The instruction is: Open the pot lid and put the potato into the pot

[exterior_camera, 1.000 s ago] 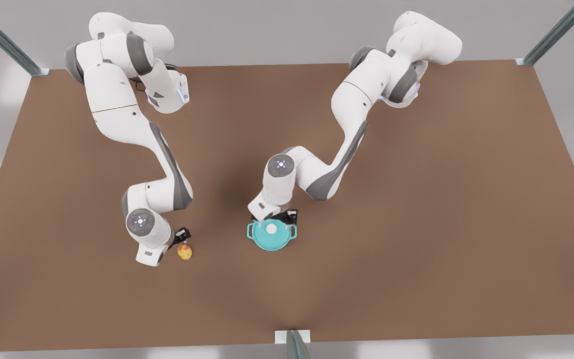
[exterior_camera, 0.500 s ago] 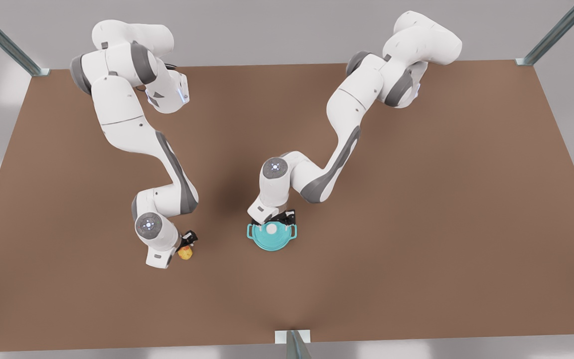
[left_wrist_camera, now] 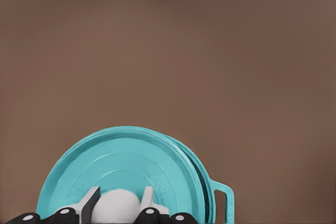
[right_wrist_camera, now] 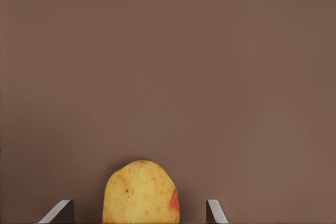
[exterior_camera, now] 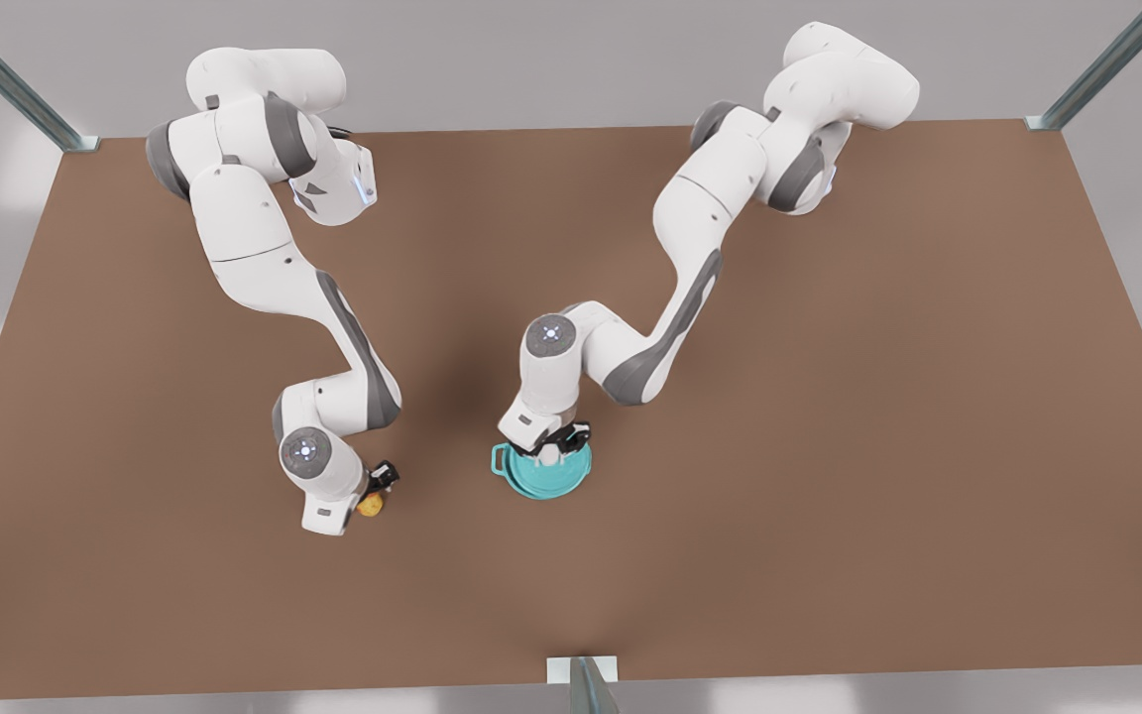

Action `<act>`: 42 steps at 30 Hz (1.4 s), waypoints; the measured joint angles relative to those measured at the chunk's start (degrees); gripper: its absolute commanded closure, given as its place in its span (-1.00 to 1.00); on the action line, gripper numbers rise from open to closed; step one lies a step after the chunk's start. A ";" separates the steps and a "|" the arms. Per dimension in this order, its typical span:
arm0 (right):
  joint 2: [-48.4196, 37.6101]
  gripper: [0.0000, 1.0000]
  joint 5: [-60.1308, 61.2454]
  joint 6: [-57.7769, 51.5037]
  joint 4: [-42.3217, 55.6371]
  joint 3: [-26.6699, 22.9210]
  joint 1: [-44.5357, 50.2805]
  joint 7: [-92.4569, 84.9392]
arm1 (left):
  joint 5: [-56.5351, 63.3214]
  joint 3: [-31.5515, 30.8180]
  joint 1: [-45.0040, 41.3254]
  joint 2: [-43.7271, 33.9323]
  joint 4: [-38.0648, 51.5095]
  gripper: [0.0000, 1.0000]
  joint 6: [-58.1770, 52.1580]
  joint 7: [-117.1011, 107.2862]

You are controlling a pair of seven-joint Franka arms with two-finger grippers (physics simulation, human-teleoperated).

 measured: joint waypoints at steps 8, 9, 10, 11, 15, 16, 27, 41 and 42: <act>0.21 -0.54 -0.02 0.55 -0.02 0.21 -0.08 -0.34 | -5.49 -1.03 16.61 1.37 -0.43 0.10 -1.16 8.04; 0.28 -0.50 -0.04 0.59 -0.01 0.21 -0.08 -0.38 | -5.76 -1.11 16.65 2.71 -0.48 0.10 -0.35 9.19; 0.32 -0.43 -0.05 0.62 0.00 0.22 -0.09 -0.43 | -5.96 -1.16 16.64 3.80 -0.51 0.10 0.49 10.29; 0.34 -0.34 -0.05 0.64 0.01 0.21 -0.08 -0.48 | -6.10 -1.16 16.68 4.83 -0.52 0.09 1.43 11.33; 0.34 -0.04 0.06 0.67 0.01 0.20 -0.09 -0.77 | -6.80 -0.98 16.97 5.29 -0.55 -1.00 3.06 15.88; 0.30 -0.04 0.14 0.68 0.00 0.18 -0.09 -0.91 | -6.98 -0.92 17.38 4.02 -0.57 -1.00 2.30 17.22; -9.98 -0.04 0.17 -5.52 0.71 2.75 0.38 -2.60 | -10.42 -0.92 35.86 -54.52 -42.36 -1.00 -23.54 32.72; -9.45 -0.04 0.58 -17.68 8.11 10.71 10.23 -2.80 | -12.04 -1.81 33.82 -52.01 -42.28 -1.00 -23.67 41.54; -8.40 -0.04 0.55 -17.78 8.49 10.70 10.55 -2.62 | -12.03 -1.81 33.67 -51.97 -42.30 -1.00 -23.65 41.95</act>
